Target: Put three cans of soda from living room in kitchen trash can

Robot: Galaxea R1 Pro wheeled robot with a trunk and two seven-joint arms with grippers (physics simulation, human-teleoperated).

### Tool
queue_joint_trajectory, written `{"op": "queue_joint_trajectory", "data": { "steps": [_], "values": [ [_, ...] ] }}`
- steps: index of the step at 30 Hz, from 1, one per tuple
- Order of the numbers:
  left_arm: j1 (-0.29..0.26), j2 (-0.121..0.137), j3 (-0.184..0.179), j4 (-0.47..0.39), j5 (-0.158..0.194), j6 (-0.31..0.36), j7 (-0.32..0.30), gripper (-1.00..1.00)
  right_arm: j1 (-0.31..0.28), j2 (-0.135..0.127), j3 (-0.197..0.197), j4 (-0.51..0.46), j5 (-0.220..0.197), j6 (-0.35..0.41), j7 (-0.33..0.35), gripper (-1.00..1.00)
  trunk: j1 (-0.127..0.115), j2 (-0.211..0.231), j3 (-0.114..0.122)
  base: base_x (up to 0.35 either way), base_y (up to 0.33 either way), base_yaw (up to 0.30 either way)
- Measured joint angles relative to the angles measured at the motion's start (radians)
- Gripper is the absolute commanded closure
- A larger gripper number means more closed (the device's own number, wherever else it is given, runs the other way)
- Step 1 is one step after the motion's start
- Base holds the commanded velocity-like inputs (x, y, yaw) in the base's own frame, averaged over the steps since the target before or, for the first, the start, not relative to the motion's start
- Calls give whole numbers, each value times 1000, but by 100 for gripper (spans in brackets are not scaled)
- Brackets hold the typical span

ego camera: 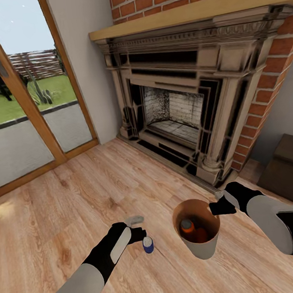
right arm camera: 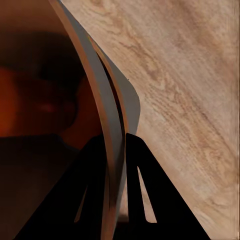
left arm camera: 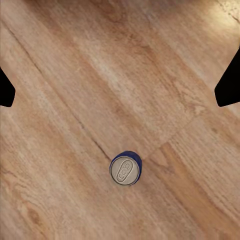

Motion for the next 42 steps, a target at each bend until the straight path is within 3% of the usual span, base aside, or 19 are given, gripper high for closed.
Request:
{"op": "queue_joint_trajectory", "data": {
  "steps": [23,29,35,42],
  "values": [
    [0,0,0,0,0,-1,-1,-100,0,0,1,0,0,0,-1,100,0,0,0,106,8,-1],
    [0,-1,0,0,0,-1,-1,-100,0,0,-17,0,-18,2,1,100,0,0,1,257,62,-141],
    [0,-1,0,0,0,-1,-1,-100,0,1,2,0,0,1,-1,100,0,0,3,176,11,-237],
    [0,-2,0,0,0,-1,-2,-100,0,2,-7,0,-8,1,0,100,0,0,5,137,1,-90]
  ]
}}
